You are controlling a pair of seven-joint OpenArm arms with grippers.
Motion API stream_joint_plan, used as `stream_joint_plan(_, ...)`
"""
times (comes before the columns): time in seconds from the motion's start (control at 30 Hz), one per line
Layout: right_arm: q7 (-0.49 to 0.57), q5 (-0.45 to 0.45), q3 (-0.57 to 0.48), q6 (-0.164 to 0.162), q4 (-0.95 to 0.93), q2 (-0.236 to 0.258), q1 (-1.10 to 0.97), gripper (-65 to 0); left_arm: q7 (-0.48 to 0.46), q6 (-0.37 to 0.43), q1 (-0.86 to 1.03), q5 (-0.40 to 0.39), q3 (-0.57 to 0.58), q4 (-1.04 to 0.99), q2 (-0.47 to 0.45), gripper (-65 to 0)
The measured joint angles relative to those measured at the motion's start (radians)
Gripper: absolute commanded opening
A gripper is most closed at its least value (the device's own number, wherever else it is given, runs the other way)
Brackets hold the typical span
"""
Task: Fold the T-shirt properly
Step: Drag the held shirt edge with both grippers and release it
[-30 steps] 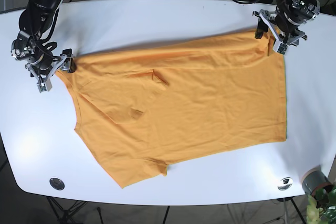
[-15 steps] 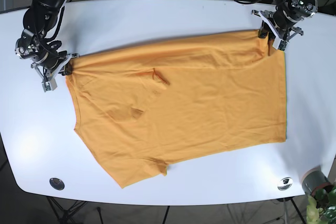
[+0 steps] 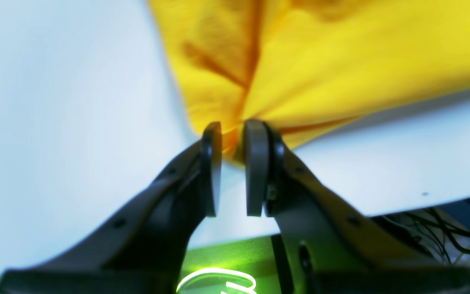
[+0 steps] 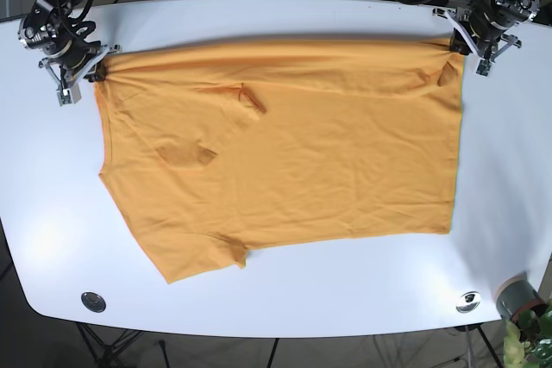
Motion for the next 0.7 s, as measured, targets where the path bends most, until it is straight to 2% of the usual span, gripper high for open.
stream_joint_plan(0.1,-0.010,-0.002,0.030,0.002,0.069,-0.022,-0.081,-62.6,0.016,0.001,0.002,0.002,-0.024,0.001,-0.005,-56.9)
stream_joint_plan(0.2,-0.010,-0.023,0.062,-0.011,0.124,-0.056,-0.137,-62.6,0.031,0.005,0.005,0.021,-0.031,0.001,-0.044,-56.8)
stream_joint_plan(0.33,-0.018,-0.030,0.064,-0.010,0.165,-0.076,-0.178,-62.0,0.029,0.008,0.000,0.019,-0.041,0.002,-0.060,-56.7)
stream_joint_plan(0.4,-0.019,-0.034,0.064,-0.014,0.182,-0.094,-0.180,-58.2,0.027,0.006,0.002,0.011,-0.036,0.002,-0.066,-54.4)
stream_joint_plan(0.47,-0.027,-0.034,0.061,-0.013,0.201,-0.106,-0.180,-49.9,0.027,0.004,0.000,0.012,-0.032,0.002,-0.071,-48.9)
stream_joint_plan(0.53,-0.039,-0.036,0.061,-0.013,0.229,-0.115,-0.182,-36.1,0.031,0.005,-0.006,0.012,-0.032,0.002,-0.076,-40.8)
stream_joint_plan(0.63,-0.037,-0.038,0.061,-0.012,0.277,-0.121,-0.184,-17.3,0.066,0.004,-0.048,0.020,-0.033,0.006,-0.076,-35.4)
stream_joint_plan(0.7,-0.038,-0.034,0.062,-0.013,0.301,-0.118,-0.182,-8.6,0.081,0.005,-0.078,0.019,-0.034,0.014,-0.075,-35.0)
